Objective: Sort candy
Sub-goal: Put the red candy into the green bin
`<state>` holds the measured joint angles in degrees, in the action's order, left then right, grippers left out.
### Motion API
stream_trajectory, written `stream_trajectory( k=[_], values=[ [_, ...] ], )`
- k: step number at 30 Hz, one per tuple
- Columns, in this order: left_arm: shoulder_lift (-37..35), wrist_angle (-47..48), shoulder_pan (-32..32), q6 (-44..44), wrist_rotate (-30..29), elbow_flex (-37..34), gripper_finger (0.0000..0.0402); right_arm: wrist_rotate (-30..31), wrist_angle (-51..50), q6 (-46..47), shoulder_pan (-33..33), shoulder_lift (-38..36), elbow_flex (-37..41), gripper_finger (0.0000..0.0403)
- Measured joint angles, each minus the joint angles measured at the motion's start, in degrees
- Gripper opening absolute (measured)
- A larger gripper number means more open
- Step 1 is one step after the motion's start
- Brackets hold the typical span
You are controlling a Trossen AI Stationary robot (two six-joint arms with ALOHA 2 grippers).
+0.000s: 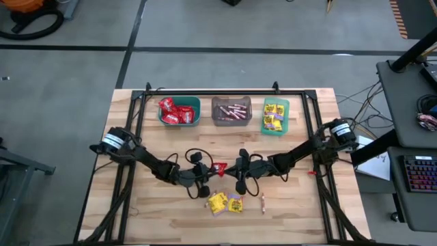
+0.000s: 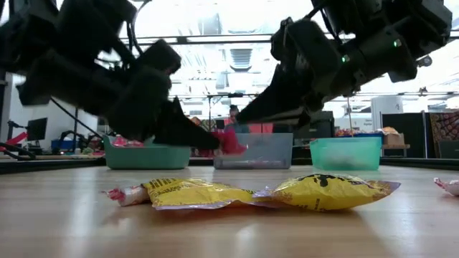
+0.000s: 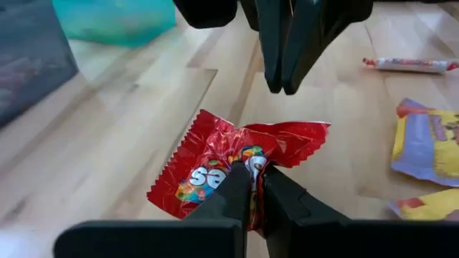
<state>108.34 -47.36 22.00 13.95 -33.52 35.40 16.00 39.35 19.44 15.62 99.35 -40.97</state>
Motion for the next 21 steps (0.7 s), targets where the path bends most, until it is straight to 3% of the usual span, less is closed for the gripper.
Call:
stream_trajectory(
  k=[10, 16, 21],
  values=[
    [-17.28, 23.63, 0.00, -0.59, -2.56, 0.09, 0.0000, 0.03, -7.21, -0.03, 0.00, -7.82, 0.00, 0.0009],
    [-30.30, 45.17, -1.79, -0.91, -13.63, 0.17, 0.0000, 0.05, -7.47, -0.77, 0.00, -9.96, 0.00, 0.0009],
    [-39.71, 63.76, -9.90, 3.98, -19.74, 0.15, 0.0000, 0.53, -7.37, -0.76, -0.11, -9.92, 0.00, 0.0009]
  ],
)
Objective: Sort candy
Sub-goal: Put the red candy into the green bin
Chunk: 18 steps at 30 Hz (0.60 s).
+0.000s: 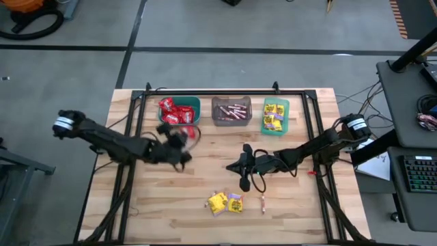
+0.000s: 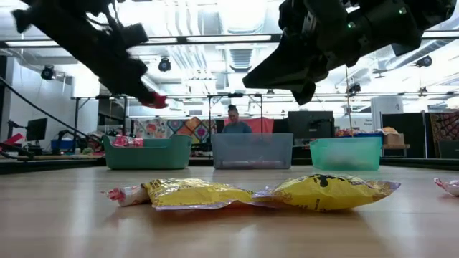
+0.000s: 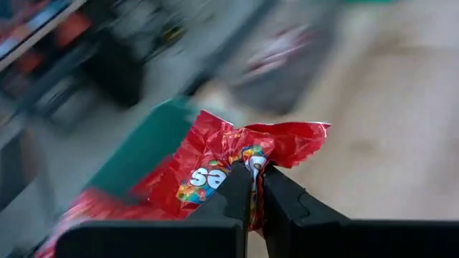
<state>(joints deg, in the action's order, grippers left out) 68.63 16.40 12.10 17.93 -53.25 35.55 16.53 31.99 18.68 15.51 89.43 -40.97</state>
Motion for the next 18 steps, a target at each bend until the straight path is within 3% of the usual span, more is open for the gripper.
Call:
stream_trajectory(
  k=[5, 11, 15, 18],
  values=[
    [-4.33, 6.04, -15.61, 3.52, 3.41, -0.04, 0.0000, 0.05, 0.00, 0.03, -0.44, 0.03, -0.04, 0.0009],
    [-2.11, -1.25, -32.55, -0.87, 11.44, -0.09, 0.0006, 0.18, -0.10, 0.07, -1.31, 0.04, -0.07, 0.0009],
    [0.65, -5.45, -38.46, -2.51, 20.39, 0.00, 0.0029, 0.18, -0.26, 0.04, -1.76, 0.04, -0.07, 0.0009],
    [2.51, -5.79, -40.14, -2.45, 21.06, 0.02, 0.0053, 0.18, -0.29, -0.52, -1.97, 0.04, -0.07, 0.0009]
  ],
)
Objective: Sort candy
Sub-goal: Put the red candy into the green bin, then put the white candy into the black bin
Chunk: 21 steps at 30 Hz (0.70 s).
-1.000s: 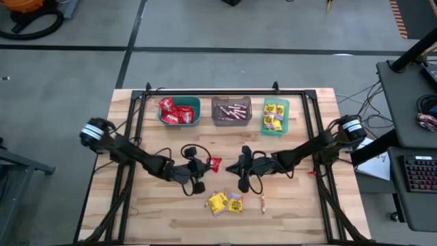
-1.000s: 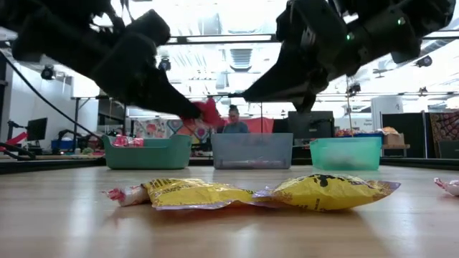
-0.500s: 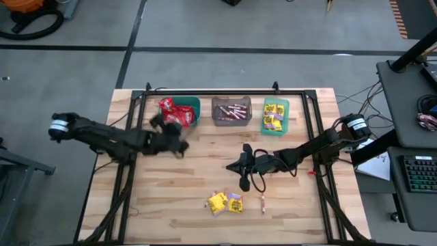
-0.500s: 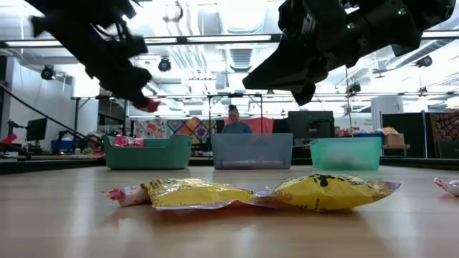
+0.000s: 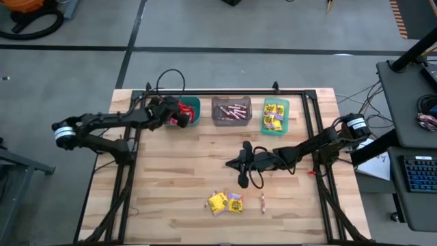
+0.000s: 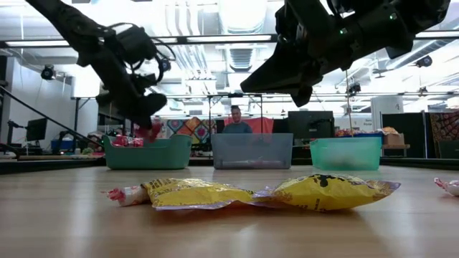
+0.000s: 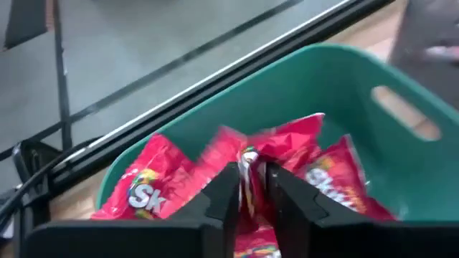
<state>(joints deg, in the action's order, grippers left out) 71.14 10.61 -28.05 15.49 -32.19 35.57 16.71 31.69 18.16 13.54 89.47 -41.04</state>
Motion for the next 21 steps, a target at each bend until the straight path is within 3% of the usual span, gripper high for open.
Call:
stream_trajectory(
  k=[9, 12, 15, 21],
  values=[
    [1.29, 0.11, -0.07, 0.00, 0.12, 0.00, 0.0134, 0.00, -0.09, -0.64, -1.00, 0.04, -0.01, 0.0009],
    [-0.49, 0.39, 1.15, 0.50, 3.26, 0.00, 0.0152, 0.00, -0.12, -0.64, -1.43, 0.07, -0.02, 0.0009],
    [-2.44, 0.36, 4.39, 1.19, 6.10, 0.00, 0.0161, 0.09, -0.12, -0.64, -1.68, 0.07, -0.02, 0.0009],
    [-5.56, -0.07, 14.56, 2.91, 6.18, 0.00, 0.0160, 1.36, -0.12, -0.64, -1.97, 0.07, -0.02, 0.0009]
  ],
)
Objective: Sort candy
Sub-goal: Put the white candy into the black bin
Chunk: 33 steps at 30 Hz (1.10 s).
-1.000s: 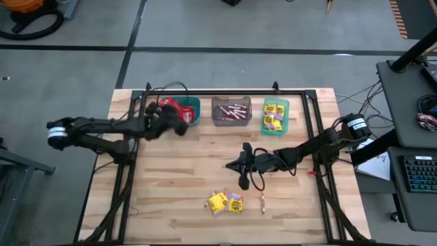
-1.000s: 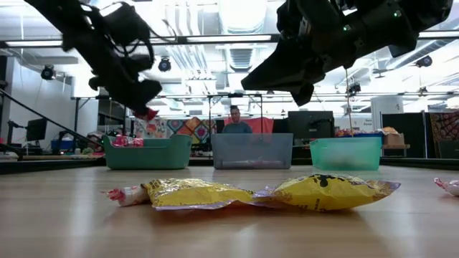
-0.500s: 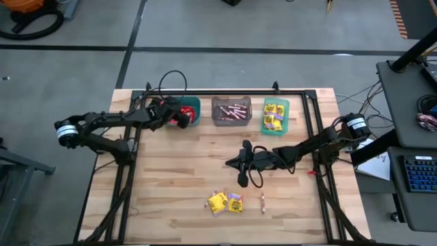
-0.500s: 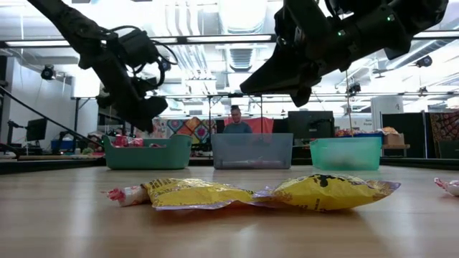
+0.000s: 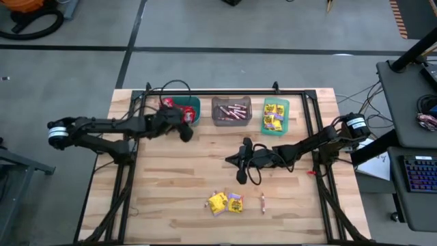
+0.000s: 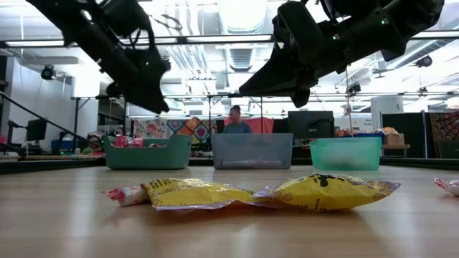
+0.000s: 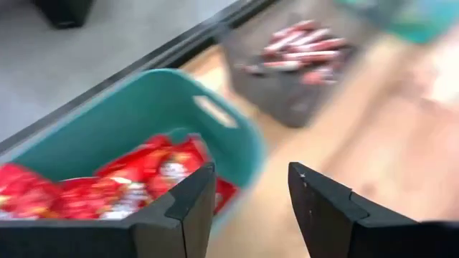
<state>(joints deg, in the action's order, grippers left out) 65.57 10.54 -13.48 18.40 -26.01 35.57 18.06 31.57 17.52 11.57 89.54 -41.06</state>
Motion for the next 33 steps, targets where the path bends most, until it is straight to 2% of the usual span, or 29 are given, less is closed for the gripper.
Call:
stream_trajectory(
  k=[12, 19, 21, 26, 30, 33],
  values=[
    [-0.06, -1.57, 18.76, 8.26, -0.56, 0.02, 0.0157, -0.02, 0.00, 2.08, 0.00, 0.00, -0.02, 0.0009],
    [2.70, -5.27, 28.70, 13.92, -6.36, -0.02, 0.0157, -0.86, -0.04, 5.47, 0.15, 0.02, -0.24, 0.0009],
    [4.15, -7.32, 31.05, 14.48, -7.29, -0.02, 0.0157, -3.46, -0.13, 6.24, 0.15, 0.04, -0.74, 0.0009],
    [8.48, -14.67, 34.93, 14.56, -7.55, -0.04, 0.0157, -9.87, -0.15, 9.80, 0.37, 0.04, -2.26, 0.0009],
    [10.94, -16.98, 36.92, 14.53, -7.57, 0.19, 0.0157, -10.58, -4.86, 11.08, 1.25, 0.04, -4.11, 0.0009],
    [9.09, -15.10, 38.64, 11.10, -7.78, 1.21, 0.0155, -10.61, -11.73, 11.87, 2.30, 0.04, -6.31, 0.0009]
  ],
)
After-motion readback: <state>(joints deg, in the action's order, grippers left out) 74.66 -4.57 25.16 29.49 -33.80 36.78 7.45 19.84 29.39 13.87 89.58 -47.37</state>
